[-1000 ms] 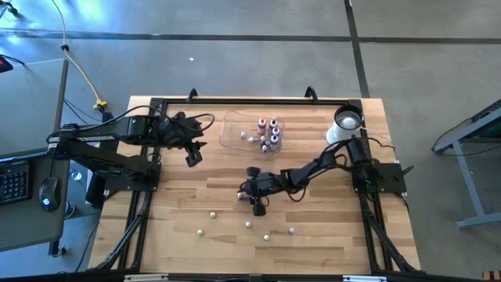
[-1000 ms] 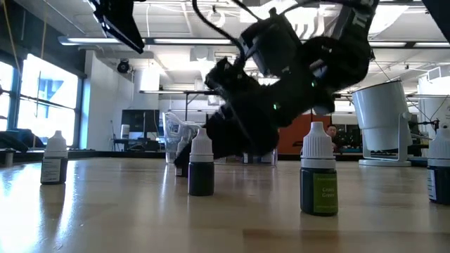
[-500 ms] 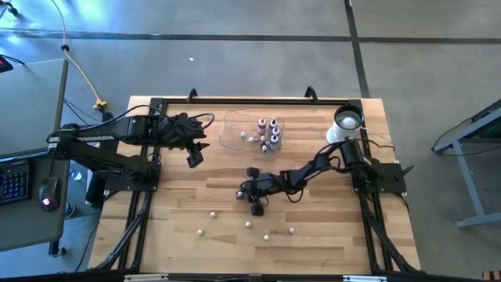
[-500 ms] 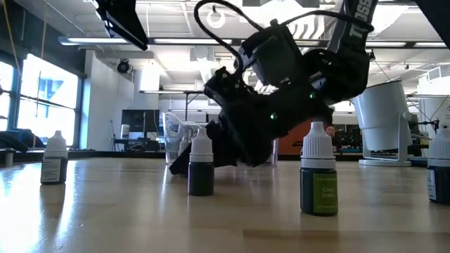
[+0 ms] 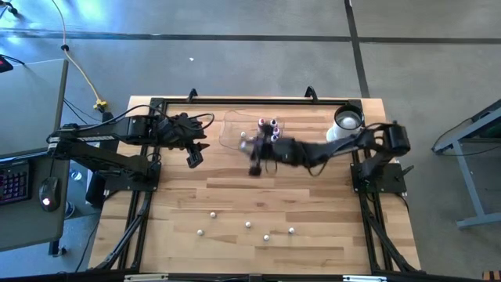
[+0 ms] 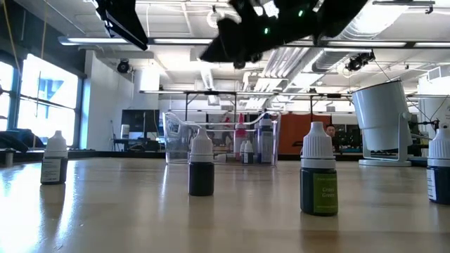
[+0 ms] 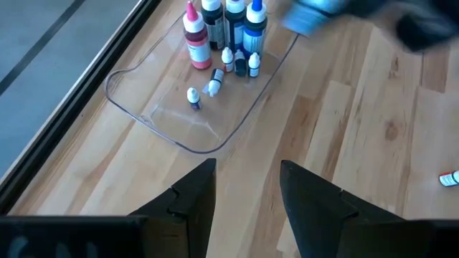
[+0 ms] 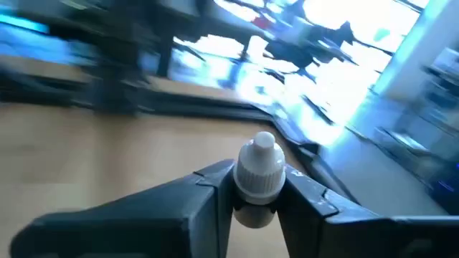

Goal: Pick & Place food coloring
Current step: Put the small black food coloring bottle into the transparent bin

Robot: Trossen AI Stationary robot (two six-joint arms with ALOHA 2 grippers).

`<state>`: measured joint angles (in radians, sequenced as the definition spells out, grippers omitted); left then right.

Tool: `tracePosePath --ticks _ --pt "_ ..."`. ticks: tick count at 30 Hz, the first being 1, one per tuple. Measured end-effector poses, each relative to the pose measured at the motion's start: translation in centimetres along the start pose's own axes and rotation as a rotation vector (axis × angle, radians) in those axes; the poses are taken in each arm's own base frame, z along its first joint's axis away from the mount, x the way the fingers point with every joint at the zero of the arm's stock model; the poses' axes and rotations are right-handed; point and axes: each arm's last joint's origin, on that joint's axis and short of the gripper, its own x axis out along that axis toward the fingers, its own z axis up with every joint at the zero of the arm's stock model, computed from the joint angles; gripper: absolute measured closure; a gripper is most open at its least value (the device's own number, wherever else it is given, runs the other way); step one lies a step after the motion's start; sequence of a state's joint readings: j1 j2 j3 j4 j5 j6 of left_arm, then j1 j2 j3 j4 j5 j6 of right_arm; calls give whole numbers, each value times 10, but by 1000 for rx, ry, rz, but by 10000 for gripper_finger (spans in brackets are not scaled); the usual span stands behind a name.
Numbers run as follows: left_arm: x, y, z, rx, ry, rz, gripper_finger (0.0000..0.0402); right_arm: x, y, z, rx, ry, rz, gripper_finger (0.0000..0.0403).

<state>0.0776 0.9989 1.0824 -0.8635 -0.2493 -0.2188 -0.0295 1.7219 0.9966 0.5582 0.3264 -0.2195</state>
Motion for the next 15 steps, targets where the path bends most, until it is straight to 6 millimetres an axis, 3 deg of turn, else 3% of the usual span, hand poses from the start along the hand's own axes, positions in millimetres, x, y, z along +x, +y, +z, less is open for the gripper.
tracePosePath --ticks 5,8,11,15 --pt "0 0 1 -1 -5 -1 250 15 -55 -23 122 87 -8 334" --pt "0 0 1 -2 -8 -2 250 23 -76 -45 208 167 13 334" --pt "0 0 1 -1 -8 -1 250 30 -83 -60 231 202 43 327" --pt "0 0 1 2 -9 2 250 37 -76 -77 233 245 95 326"
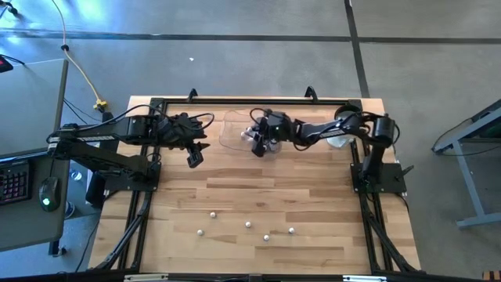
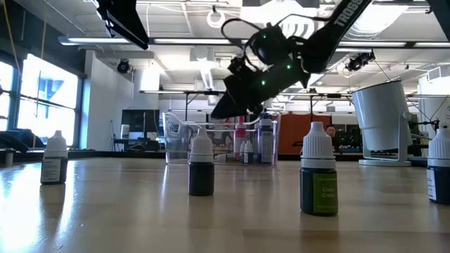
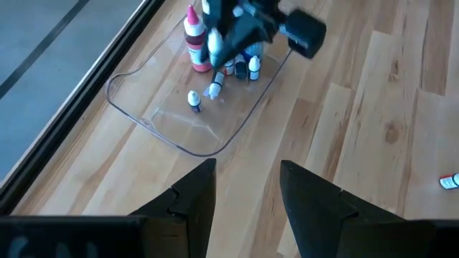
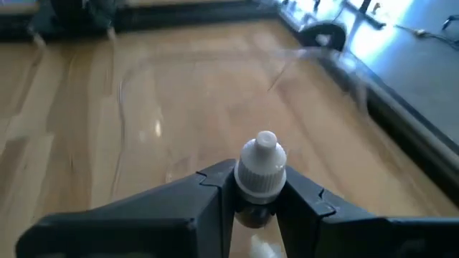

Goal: Pick & Place food coloring
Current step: Put the small black food coloring bottle into the transparent bin

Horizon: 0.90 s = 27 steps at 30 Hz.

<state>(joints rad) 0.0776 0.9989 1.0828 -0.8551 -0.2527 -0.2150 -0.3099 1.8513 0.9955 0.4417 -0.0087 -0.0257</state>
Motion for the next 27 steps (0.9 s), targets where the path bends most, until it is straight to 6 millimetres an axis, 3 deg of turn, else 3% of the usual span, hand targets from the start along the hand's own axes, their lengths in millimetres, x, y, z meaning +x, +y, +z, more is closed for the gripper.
tracePosePath --ticks 9,14,19,27 --pt "0 0 0 -1 -2 0 250 3 20 -15 -68 181 -42 328" --pt "0 -1 4 -9 -35 -7 250 3 18 11 -98 351 -85 328" --pt "0 -1 5 -14 -50 -23 250 4 6 48 -57 373 -59 327" --pt "0 -1 4 -11 -40 -24 250 45 5 29 -94 460 -17 327"
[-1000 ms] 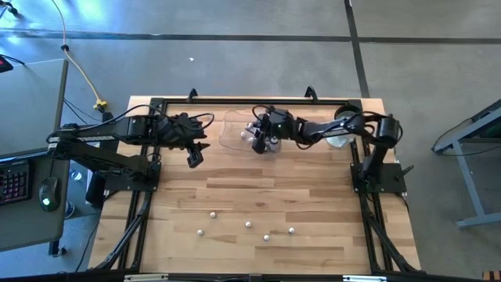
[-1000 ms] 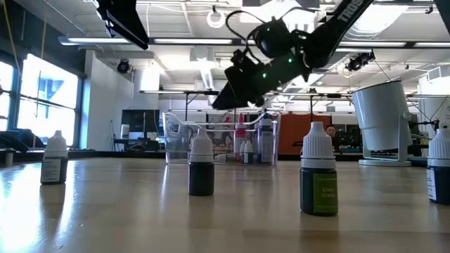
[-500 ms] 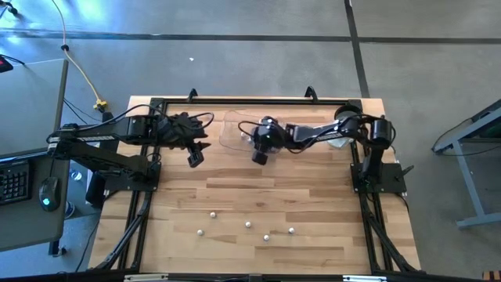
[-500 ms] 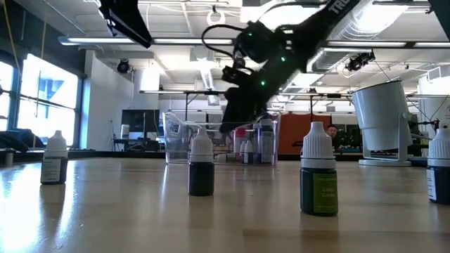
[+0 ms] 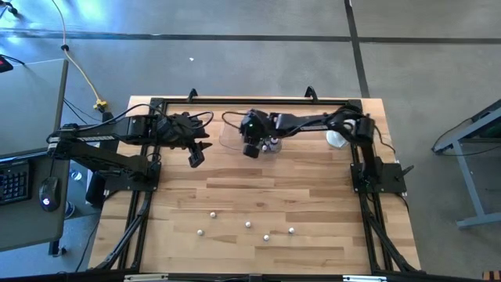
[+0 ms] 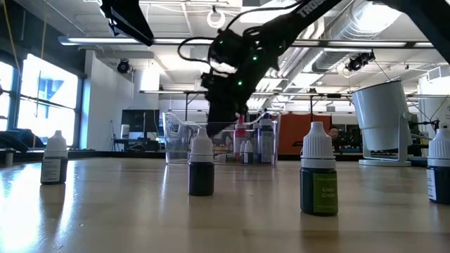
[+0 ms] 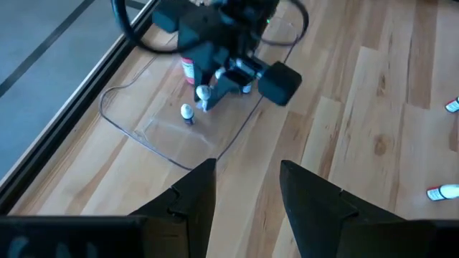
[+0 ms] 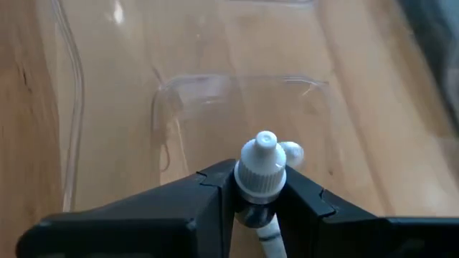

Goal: Pick & Place food coloring
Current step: Put the small black food coloring bottle into the transparent bin, then put the small blue food coloring bottle into the transparent bin

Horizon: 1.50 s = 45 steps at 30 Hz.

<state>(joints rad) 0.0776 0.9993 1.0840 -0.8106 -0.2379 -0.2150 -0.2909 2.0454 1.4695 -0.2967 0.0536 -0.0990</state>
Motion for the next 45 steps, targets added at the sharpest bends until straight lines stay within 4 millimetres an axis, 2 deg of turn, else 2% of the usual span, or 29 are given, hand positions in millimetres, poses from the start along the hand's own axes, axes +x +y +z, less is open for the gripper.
tracePosePath --ticks 10,16,20,24,27,30,34,37,41,45 --pt "0 0 0 1 4 2 250 28 0 8 -62 128 22 320" --pt "0 0 -1 3 11 6 250 31 8 6 -103 148 23 275" --pt "0 1 -2 7 25 9 250 24 12 9 -116 148 1 247" --pt "0 0 -5 11 57 -16 250 -3 17 15 -143 167 -30 235" --pt "-1 -2 -11 22 121 -84 250 -41 23 29 -158 125 -58 234" --pt "3 -13 -22 13 178 -164 250 -78 30 38 -176 84 -76 238" --pt "16 -39 -47 -47 206 -222 250 -124 39 48 -167 -5 -94 248" --pt "31 -65 -76 -51 175 -301 250 -154 43 53 -114 -83 -90 256" --pt "48 -96 -111 -46 92 -457 250 -179 47 55 -48 -141 -66 263" --pt "55 -117 -135 28 -18 -498 250 -192 49 57 -38 -176 -55 265"
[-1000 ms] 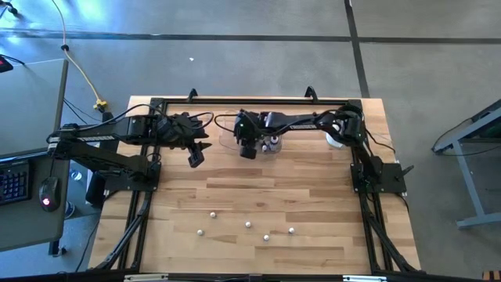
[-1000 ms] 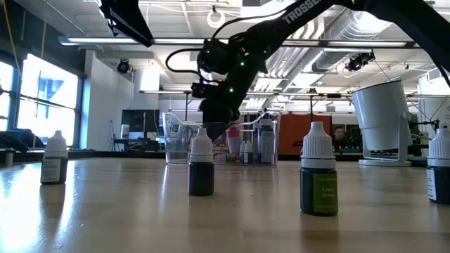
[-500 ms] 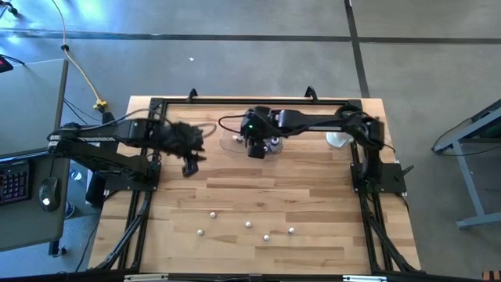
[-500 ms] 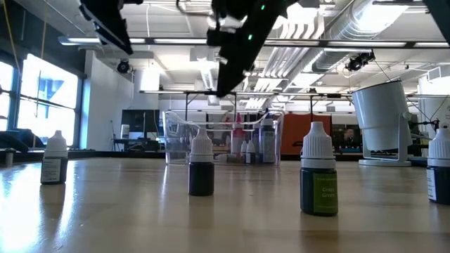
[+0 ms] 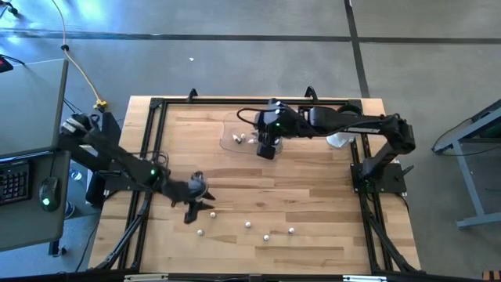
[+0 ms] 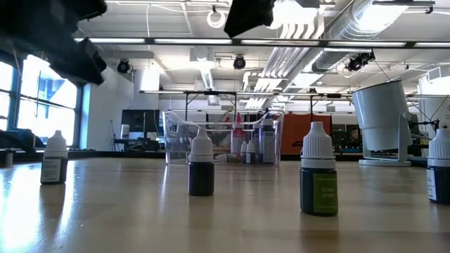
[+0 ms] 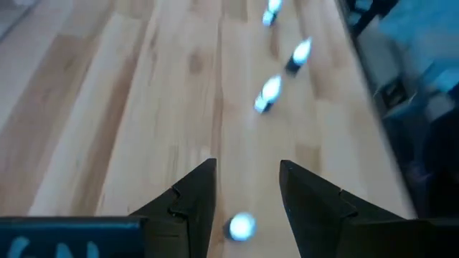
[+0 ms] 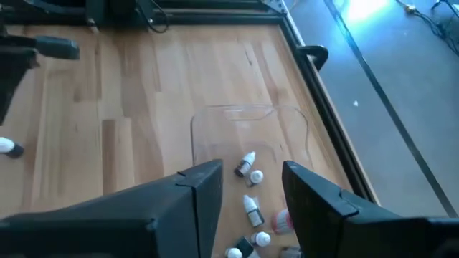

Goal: Pick & Place food coloring
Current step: Put the small blue food coloring bottle into the transparent bin

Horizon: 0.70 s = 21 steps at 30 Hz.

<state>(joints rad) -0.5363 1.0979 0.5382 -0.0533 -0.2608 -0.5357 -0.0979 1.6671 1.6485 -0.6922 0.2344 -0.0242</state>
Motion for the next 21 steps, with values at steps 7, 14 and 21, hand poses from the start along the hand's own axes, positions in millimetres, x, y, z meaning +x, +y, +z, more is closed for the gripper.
tracePosePath --ticks 7,14,21 --pt "31 -15 -32 50 28 126 250 4 3 -6 -10 30 28 265" --pt "57 -18 -49 -4 70 117 250 18 6 -24 -21 81 31 265" --pt "68 -14 -62 -55 120 155 250 32 10 -46 -30 156 34 265"
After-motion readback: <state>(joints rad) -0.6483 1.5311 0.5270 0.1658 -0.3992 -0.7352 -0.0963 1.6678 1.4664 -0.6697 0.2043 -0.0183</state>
